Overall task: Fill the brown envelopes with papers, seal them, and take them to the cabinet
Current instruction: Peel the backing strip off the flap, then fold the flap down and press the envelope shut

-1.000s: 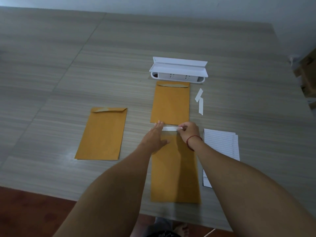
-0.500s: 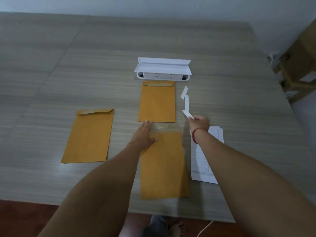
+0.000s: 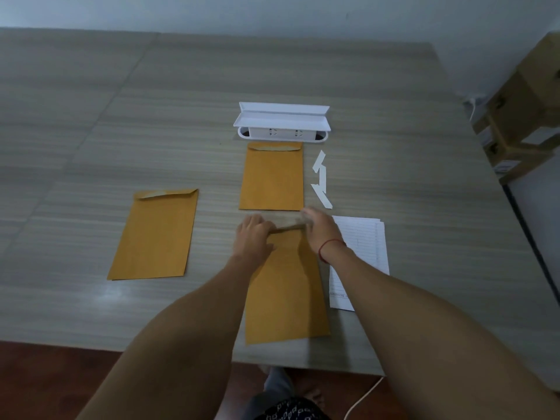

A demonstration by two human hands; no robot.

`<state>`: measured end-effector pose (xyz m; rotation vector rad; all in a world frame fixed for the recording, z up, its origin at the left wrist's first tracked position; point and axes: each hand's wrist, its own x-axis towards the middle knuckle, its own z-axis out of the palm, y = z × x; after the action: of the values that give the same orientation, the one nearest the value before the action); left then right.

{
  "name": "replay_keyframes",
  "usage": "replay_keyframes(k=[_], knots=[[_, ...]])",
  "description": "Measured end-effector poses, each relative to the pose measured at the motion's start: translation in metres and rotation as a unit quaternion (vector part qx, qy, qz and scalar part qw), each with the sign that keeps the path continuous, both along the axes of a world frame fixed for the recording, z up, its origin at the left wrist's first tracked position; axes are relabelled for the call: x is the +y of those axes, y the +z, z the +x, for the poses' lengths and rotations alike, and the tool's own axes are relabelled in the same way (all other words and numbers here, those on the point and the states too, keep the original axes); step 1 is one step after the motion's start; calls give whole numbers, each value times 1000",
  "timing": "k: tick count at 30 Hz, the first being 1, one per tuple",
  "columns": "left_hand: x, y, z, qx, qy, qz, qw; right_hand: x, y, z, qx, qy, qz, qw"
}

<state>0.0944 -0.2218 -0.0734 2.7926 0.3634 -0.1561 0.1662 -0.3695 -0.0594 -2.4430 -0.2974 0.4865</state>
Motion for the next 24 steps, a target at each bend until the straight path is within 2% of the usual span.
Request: replay_keyframes(k=[3,7,14,20,24], knots=[[-13,-1,-14,9,-17,-4,1000,1,-1,-21,9,91,-50,995],[-21,-4,-31,22,-20,-9,1000,5,-5,-40,2,211,-152,966],[-25,-18,-50,4,-9,31,999,4,-16,-50,8,230,-205,951],[-42,-28,-69,101,14,-18,995,2,-18,-58,37,233,-216,948],[-28,-29,-56,115,-11,-14,993,3,-21,-63,31,237,-221,945]])
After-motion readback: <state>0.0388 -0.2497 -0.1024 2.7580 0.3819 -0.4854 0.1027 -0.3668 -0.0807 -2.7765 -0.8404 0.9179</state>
